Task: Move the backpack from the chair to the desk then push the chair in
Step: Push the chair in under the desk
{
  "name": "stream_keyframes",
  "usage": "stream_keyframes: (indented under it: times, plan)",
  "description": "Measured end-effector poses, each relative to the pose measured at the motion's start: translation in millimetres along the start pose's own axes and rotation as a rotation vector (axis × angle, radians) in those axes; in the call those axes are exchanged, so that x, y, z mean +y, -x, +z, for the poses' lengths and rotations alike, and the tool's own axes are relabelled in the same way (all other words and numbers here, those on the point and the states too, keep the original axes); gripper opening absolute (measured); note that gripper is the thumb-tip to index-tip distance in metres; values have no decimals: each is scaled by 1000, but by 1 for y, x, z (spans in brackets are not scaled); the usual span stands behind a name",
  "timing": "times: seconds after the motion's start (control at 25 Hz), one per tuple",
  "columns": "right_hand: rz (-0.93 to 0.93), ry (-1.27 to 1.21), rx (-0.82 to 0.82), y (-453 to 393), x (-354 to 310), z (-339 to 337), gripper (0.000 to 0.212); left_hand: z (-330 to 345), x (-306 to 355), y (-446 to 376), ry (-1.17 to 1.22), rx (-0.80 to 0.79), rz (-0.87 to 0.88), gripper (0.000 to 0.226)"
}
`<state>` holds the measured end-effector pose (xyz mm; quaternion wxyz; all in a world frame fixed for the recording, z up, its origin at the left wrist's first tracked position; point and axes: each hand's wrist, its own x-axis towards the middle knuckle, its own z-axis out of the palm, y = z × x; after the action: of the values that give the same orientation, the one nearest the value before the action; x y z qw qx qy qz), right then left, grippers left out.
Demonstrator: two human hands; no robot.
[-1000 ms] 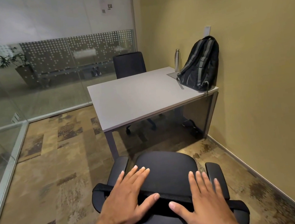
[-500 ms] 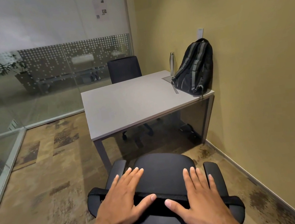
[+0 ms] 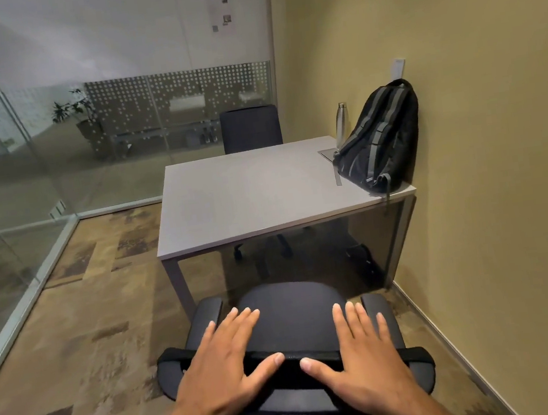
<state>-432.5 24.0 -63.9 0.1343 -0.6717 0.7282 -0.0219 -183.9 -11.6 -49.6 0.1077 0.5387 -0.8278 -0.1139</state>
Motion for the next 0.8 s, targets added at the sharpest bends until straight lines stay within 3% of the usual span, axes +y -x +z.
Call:
stream_keyframes:
  times: [0.24, 0.8]
  plan:
    - [-94, 20, -26, -49, 66, -24, 130, 23, 48, -52, -29, 11, -122, 102]
    - [-311, 83, -21, -133, 181, -76, 120, 64, 142, -146, -41, -24, -231, 123]
